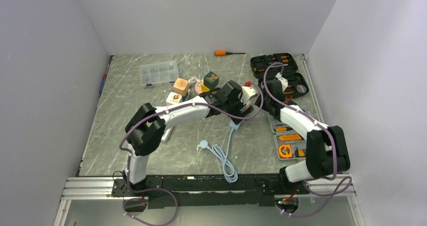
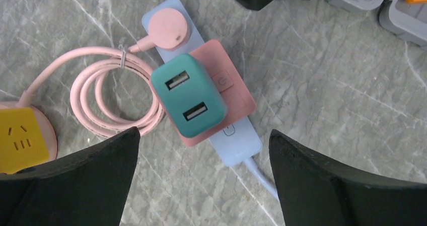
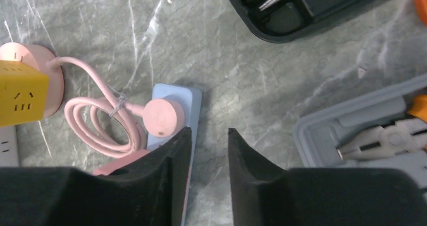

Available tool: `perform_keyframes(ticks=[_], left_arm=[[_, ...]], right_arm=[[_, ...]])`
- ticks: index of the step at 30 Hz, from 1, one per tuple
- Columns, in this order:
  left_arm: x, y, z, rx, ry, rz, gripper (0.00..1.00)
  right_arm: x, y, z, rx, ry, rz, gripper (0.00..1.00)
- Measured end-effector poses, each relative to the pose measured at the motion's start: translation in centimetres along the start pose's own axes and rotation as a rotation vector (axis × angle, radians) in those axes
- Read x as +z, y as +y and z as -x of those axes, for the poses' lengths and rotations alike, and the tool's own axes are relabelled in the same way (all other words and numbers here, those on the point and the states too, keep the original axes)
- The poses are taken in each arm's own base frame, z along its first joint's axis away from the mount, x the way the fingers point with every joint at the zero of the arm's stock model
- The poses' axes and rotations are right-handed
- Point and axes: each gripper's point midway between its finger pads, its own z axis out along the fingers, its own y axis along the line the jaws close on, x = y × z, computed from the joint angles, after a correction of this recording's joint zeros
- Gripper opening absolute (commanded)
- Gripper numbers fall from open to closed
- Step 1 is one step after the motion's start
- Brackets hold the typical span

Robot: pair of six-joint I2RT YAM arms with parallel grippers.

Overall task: Pull the plug off the socket
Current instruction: Remove the plug from the socket.

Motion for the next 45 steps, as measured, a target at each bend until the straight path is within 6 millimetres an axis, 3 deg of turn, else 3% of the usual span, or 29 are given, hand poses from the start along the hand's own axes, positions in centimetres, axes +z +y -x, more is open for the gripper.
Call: perform_keyframes(ticks=[8,15,20,26,29,39,41,45], left_arm=[[1.3,0.8,0.3,-0.004,-0.030,0.053,0.99],[3.8,0.5,-2.1,-0.040,0.025,0.055,0.99],[4.7,0.3,-3.0,-0.082,0.045,0.054,0.99],[4.8,0.2,-2.8,-0.112,0.042,0.055,0.99],[4.8,0.2,-2.5,-0.128,0.034,0.056,0.99],[5.0,-0.2,-1.7,-0.144,0.006,-0.006,0.74],[5.0,-0.2,-1.7,-0.152,0.003,-0.024,0.68],[4.9,-0.1,-1.8,-0.176,0.005,-0.046,0.49]], right_arm=[[2.4,1.5,-0.2,0.000,0.024,0.048,0.14],[2.8,2.3,-0.6,-0.007,0.039,0.094,0.04],[2.7,3.1,-0.8,-0.021,0.038,0.122,0.00],[2.3,4.2,-3.1,-0.072,0.074,0.152,0.00],[2.2,4.7,-3.3,-0.080,0.066,0.168,0.00],[0.6,4.5,-3.1,-0.069,0.022,0.180,0.00],[0.4,4.4,-3.1,-0.064,0.020,0.176,0.07],[0.1,4.2,-2.9,-0.062,0.015,0.163,0.39]])
